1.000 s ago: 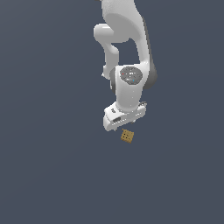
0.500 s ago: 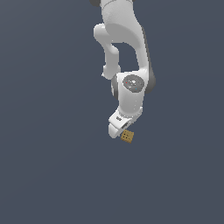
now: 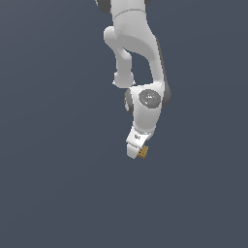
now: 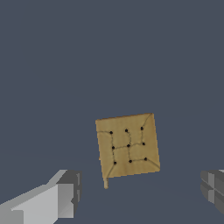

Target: Pick up the object and move it to a goal position.

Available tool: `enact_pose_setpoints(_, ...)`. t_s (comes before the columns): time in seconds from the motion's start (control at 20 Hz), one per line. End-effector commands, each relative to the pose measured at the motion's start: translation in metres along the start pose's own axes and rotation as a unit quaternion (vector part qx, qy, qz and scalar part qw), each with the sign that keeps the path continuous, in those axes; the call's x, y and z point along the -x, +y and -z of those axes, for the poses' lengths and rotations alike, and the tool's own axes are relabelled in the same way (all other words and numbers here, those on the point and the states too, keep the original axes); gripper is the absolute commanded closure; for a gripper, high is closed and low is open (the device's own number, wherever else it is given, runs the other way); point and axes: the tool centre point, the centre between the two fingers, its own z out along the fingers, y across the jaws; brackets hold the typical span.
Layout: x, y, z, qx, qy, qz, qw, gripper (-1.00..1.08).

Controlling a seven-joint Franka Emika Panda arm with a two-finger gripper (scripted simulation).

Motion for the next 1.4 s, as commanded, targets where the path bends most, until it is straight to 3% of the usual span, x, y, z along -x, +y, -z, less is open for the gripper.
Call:
enact_pose_setpoints(0.0,-0.001,-0.001,-0.004,0.000,0.000,0.025,0.9997,-0.92)
enact_pose_setpoints(0.7,-0.003,-0.003,-0.014,0.000,0.001,0.063,0.9980,-0.92)
enact_pose_setpoints(1.35,-0.004,-0.004,-0.061,0.000,0.001,0.066,0.9978,-0.92)
